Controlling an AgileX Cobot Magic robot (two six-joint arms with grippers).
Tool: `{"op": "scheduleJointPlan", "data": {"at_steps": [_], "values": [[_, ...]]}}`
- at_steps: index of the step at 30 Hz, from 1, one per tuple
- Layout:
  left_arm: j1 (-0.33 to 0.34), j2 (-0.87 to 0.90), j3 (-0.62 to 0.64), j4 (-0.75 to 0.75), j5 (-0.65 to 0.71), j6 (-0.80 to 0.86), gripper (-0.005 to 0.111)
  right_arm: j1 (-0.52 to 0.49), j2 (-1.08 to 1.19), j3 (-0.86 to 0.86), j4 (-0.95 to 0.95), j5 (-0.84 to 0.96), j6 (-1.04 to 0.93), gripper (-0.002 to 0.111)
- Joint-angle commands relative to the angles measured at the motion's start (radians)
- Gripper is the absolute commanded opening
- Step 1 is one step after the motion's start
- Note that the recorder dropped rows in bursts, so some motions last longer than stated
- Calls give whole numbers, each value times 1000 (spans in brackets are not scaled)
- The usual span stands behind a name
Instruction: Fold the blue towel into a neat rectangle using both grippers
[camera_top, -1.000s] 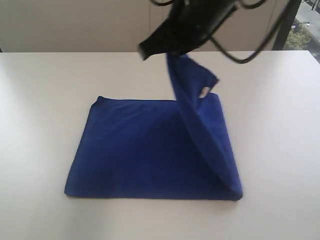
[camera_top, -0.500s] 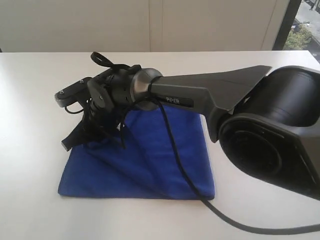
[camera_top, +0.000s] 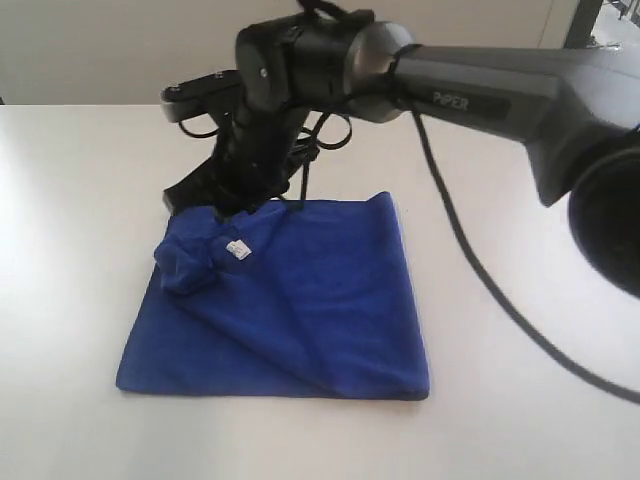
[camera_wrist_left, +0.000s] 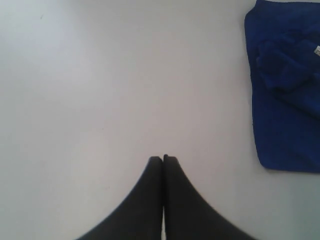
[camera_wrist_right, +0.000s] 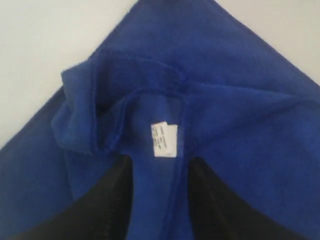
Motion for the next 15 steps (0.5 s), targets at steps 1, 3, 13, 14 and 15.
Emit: {"op": "scheduleJointPlan", "data": {"at_steps": [1,3,13,14,15], "values": [[3,-8,8,-3,3,-2,0,-106,-35,45,86,74,-132,20],[3,-8,8,-3,3,-2,0,-155,-43,86,89,65,-175,8],[3,-8,8,-3,3,-2,0,-335,-45,244,88,-161,-332,0],[3,-8,8,-3,3,-2,0,-340,-45,244,88,-187,-330,0],[3,-8,8,-3,3,-2,0,-344,-43,244,88,-202,-330,0]]}}
